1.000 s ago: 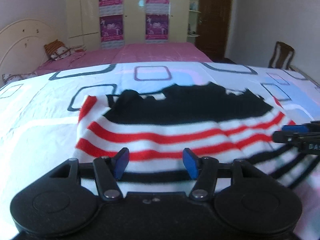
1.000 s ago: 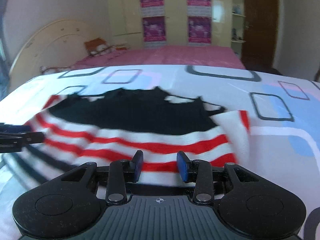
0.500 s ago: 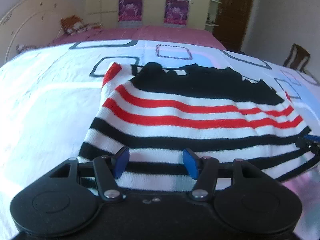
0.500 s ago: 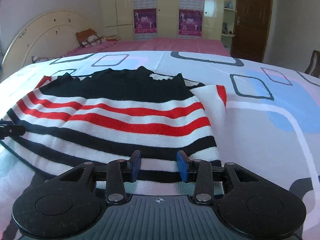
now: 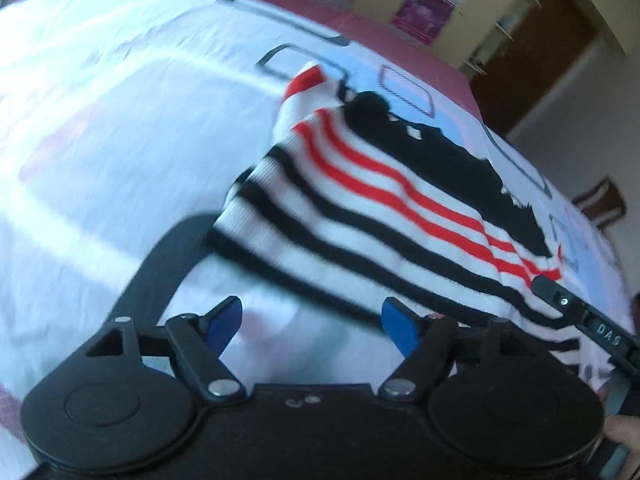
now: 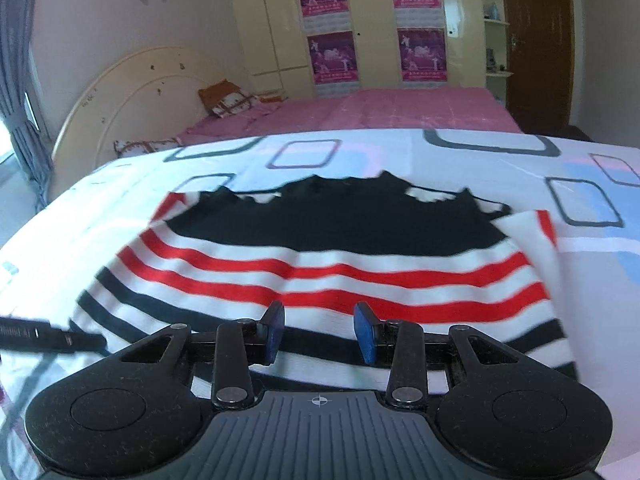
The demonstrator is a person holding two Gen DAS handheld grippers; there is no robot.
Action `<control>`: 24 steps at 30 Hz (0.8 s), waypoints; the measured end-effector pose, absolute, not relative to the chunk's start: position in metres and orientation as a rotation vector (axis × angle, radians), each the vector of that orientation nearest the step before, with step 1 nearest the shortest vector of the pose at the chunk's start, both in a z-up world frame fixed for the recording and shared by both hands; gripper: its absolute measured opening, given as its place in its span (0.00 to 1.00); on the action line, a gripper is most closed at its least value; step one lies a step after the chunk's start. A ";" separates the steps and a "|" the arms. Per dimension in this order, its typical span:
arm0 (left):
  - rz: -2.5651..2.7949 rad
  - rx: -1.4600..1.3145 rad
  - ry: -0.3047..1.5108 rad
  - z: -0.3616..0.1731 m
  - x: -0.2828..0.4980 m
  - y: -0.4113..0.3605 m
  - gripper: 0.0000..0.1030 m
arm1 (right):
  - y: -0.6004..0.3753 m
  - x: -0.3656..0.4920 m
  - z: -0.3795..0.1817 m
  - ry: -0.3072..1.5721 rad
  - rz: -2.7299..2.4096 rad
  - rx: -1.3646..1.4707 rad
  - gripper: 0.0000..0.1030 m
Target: Fold small clothes
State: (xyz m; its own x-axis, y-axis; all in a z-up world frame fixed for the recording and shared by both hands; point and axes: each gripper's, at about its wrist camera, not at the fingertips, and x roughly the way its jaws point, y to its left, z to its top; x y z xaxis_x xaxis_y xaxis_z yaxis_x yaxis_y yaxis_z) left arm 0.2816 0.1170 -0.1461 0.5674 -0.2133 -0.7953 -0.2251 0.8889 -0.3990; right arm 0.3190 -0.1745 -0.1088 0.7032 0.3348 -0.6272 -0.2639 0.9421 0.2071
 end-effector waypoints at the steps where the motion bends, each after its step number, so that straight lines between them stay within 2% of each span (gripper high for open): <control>1: 0.008 -0.531 0.976 -0.150 0.280 0.121 0.74 | -0.169 0.320 -0.108 0.718 0.339 0.098 0.37; 13: -0.060 -0.799 0.781 -0.179 0.323 0.133 0.72 | -0.130 0.353 -0.124 0.740 0.289 0.053 0.37; 16: -0.052 -0.861 0.746 -0.185 0.334 0.138 0.63 | -0.126 0.366 -0.134 0.755 0.255 0.048 0.37; 20: -0.027 -0.875 0.738 -0.191 0.341 0.142 0.36 | -0.116 0.368 -0.153 0.770 0.236 -0.027 0.37; 24: -0.036 -0.867 0.739 -0.196 0.343 0.144 0.27 | -0.112 0.369 -0.153 0.782 0.222 -0.056 0.37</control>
